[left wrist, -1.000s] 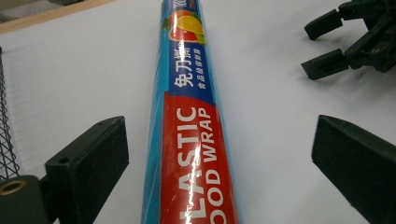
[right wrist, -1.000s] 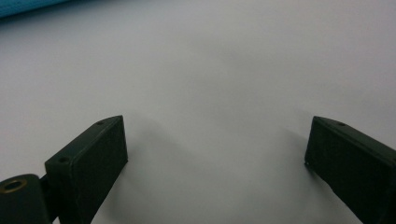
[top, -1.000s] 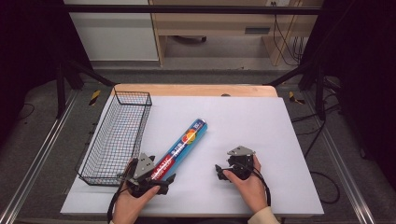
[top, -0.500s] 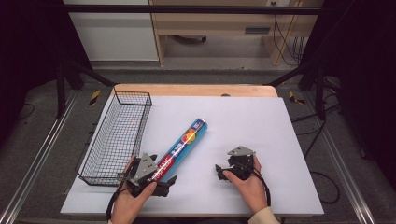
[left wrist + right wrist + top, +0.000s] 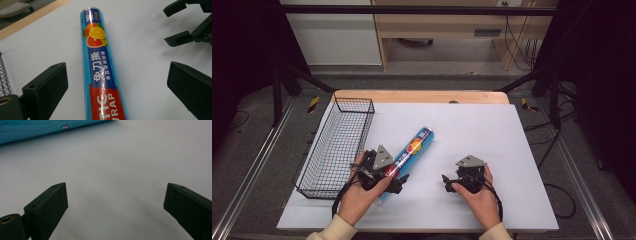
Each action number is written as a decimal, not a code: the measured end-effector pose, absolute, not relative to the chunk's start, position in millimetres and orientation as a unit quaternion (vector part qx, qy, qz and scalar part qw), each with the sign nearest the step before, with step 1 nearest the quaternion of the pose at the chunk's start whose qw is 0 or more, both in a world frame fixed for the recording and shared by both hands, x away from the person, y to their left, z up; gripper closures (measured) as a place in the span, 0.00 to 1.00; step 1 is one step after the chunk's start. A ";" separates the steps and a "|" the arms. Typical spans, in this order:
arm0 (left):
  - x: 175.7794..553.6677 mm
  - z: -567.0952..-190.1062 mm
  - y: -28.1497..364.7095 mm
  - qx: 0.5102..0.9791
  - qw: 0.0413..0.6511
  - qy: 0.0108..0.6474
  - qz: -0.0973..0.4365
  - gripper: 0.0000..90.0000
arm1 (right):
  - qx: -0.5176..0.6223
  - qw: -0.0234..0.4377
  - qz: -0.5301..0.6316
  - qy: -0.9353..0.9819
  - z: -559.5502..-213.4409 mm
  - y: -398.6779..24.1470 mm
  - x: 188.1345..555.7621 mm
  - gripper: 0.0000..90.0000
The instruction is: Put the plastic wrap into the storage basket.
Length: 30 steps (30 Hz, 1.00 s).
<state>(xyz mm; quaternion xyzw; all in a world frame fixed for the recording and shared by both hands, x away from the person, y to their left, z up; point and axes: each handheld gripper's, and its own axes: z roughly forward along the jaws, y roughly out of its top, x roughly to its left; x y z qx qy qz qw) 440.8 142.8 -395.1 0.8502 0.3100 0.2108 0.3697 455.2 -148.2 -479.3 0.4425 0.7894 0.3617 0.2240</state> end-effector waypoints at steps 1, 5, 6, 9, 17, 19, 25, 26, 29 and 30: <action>442.1 -394.7 142.0 0.851 0.367 0.314 0.209 0.04 | 0.444 0.224 0.364 0.788 -478.1 -149.2 454.1 0.06; 449.5 -391.4 136.0 0.872 0.329 0.311 0.187 0.04 | 0.452 0.231 0.366 0.780 -473.5 -155.7 449.7 0.07; 451.5 -389.8 132.8 0.883 0.309 0.302 0.185 0.04 | 0.452 0.232 0.367 0.779 -473.0 -157.4 449.0 0.07; 453.1 -388.7 129.9 0.891 0.294 0.295 0.181 0.04 | 0.453 0.232 0.369 0.778 -471.9 -160.8 447.2 0.07; 460.1 -388.1 126.0 0.903 0.269 0.295 0.158 0.04 | 0.435 0.236 0.382 0.781 -465.0 -166.3 437.5 0.07; 463.5 -387.3 127.0 0.905 0.264 0.296 0.155 0.04 | 0.431 0.237 0.386 0.780 -462.8 -167.9 433.9 0.07; 475.9 -385.3 127.3 0.906 0.244 0.307 0.156 0.05 | 0.425 0.244 0.391 0.779 -458.0 -176.8 423.5 0.08; 477.4 -385.0 126.6 0.907 0.240 0.309 0.153 0.06 | 0.425 0.246 0.391 0.778 -457.5 -179.2 422.3 0.08; 484.8 -386.3 122.9 0.909 0.231 0.316 0.145 0.06 | 0.423 0.254 0.389 0.778 -456.0 -187.0 418.1 0.10; 484.8 -386.3 122.9 0.909 0.231 0.316 0.145 0.06 | 0.423 0.254 0.389 0.778 -456.0 -187.0 418.1 0.10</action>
